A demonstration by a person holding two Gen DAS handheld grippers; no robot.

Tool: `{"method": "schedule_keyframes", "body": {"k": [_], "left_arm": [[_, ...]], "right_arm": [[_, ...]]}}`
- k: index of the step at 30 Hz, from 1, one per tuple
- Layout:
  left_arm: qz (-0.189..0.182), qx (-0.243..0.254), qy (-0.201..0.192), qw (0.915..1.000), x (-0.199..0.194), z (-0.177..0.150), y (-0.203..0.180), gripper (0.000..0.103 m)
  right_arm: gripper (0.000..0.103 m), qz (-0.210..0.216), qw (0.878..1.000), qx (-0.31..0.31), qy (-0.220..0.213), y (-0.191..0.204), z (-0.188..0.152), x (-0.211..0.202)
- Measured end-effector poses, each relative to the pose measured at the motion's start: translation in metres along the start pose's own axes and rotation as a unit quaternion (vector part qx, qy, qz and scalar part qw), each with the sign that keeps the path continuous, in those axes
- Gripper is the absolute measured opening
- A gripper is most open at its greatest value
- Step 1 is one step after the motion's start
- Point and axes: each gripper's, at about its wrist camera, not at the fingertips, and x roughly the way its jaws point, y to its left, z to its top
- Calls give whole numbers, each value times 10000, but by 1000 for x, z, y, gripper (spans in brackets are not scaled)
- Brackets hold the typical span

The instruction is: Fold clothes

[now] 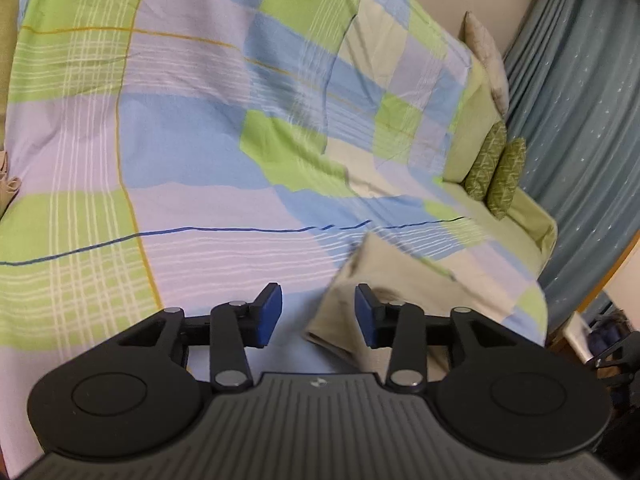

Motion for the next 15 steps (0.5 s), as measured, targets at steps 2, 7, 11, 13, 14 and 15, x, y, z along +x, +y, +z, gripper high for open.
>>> {"method": "schedule_keyframes", "body": {"k": [2,7,11,13,14,15], "left_arm": [[25,14,9,10000,0,1,-5,46],[123,41,29,9999,3,4,-15,49],[201,62,45,9998,6,7,-23,57],[240,72,53,9997,7,8,-27,57],[260,78,57,9996,8,9,-29,57],[279,83,61,9996,8,10,-31,57]], "right_arm": [[29,306,9965,-775,30,17,8,5],[33,599,9979,-56,-259,6,10,-4],[42,223,9764,2082,-534,-39,-16,-27],[42,48,9344,3498,-675,-65,-40,-35],[42,14,9149,3967,-747,-73,-49,-36],[42,20,8989,4305,-821,-79,-56,-34]]}}
